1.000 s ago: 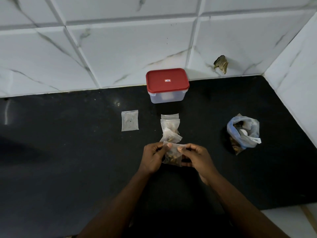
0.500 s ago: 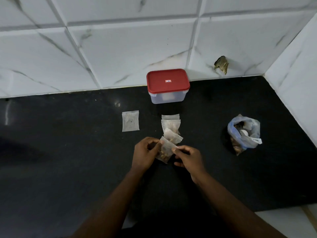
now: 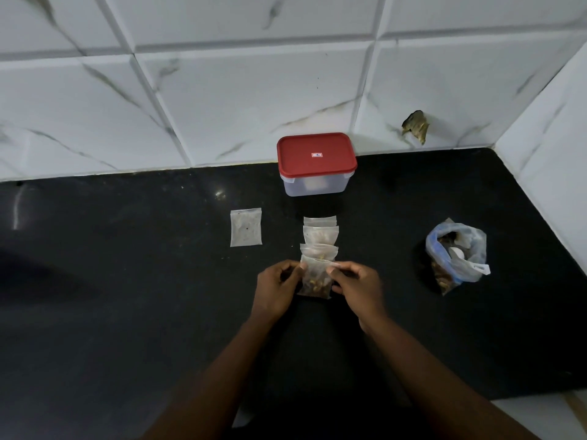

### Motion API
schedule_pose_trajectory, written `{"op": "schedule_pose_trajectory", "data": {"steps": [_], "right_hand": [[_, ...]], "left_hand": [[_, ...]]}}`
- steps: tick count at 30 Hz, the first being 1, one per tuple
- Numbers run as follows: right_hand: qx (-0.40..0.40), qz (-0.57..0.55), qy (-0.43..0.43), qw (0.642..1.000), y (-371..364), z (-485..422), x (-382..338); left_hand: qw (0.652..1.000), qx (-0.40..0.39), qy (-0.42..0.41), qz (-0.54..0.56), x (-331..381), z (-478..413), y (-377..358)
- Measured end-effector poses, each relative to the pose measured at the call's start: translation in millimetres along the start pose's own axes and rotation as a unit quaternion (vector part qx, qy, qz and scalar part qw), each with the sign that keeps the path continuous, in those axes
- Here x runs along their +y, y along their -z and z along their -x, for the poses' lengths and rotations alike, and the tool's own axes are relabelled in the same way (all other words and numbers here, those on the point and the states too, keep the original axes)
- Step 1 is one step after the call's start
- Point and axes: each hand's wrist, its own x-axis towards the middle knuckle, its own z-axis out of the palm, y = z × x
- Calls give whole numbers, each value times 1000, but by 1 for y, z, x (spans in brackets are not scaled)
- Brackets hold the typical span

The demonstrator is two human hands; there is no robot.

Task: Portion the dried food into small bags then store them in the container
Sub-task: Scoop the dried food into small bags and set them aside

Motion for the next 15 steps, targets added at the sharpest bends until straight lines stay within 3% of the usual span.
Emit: {"op": "schedule_pose_trajectory", "data": {"steps": [10,15], "right_hand": [[-3,96,53,994,11,-11,-9],[-7,113,40,993,14,-9,-11]], "left_hand": [[1000,17,-3,-25,-2,-2,-6],[1000,22,1,-19,-4,-3,-4]]}}
